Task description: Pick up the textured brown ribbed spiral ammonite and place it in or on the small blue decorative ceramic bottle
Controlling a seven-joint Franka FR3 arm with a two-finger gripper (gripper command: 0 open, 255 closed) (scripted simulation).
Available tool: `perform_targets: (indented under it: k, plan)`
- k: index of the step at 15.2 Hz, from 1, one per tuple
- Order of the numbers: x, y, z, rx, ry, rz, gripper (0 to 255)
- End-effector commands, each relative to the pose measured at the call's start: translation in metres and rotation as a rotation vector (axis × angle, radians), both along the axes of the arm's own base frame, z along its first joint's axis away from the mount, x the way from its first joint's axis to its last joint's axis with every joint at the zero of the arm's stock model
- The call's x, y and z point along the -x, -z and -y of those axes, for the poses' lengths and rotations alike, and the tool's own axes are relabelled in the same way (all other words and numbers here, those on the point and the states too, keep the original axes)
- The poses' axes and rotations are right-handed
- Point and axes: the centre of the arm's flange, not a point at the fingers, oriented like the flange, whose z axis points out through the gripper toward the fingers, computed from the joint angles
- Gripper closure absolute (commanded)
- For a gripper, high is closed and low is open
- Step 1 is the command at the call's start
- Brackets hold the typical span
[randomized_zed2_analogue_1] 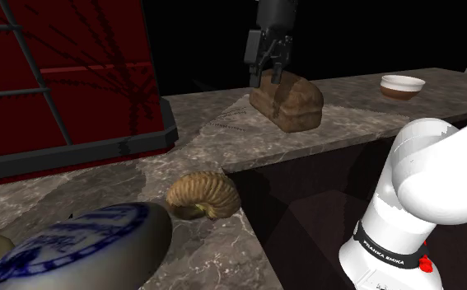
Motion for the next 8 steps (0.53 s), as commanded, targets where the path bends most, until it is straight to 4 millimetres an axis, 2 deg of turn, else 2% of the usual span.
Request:
perform_targets:
  k: [1,8]
  plan:
    - [0.000,0.000,0.000,0.000,0.000,0.000,0]
    - [-0.020,0.022,-0.094,0.045,-0.286,0.027,0]
